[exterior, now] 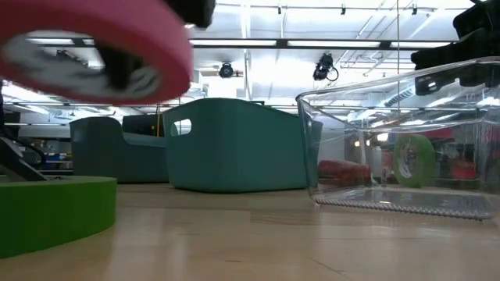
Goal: Pick and place Stapler, Stapler remover, tape
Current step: Put the pink tape into the transparent bin
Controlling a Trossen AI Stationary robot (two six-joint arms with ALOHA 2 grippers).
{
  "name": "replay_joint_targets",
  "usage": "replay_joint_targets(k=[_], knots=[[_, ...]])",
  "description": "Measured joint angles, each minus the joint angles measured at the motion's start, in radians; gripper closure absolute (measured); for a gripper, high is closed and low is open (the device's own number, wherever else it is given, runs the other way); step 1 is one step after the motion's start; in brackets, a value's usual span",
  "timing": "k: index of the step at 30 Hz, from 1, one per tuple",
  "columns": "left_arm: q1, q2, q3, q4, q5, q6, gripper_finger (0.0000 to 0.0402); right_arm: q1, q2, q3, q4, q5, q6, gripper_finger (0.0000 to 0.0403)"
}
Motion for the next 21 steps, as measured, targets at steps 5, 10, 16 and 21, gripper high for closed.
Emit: replay_joint_targets(k=[5,10,16,21], knots=[[0.054,-0.002,0.105,-0.078,-0.073,0.081,0.0312,0.000,0.000,0.000,0.000,0.000,0.000,0.0388],[0.123,-0.002,0.168,-0.111,-0.087,0.112,0.0314,0.000,0.000,0.000,0.000,0.000,0.000,0.0388],[0.196,-0.002,0.236,-0.102,-0.148,0.175,0.0313,0.000,0.000,0.000,0.000,0.000,0.000,0.0388],[0.269,-0.002,0.295,-0.081,-0.199,0.216,0.0314,0.000,0.000,0.000,0.000,0.000,0.000,0.0388]])
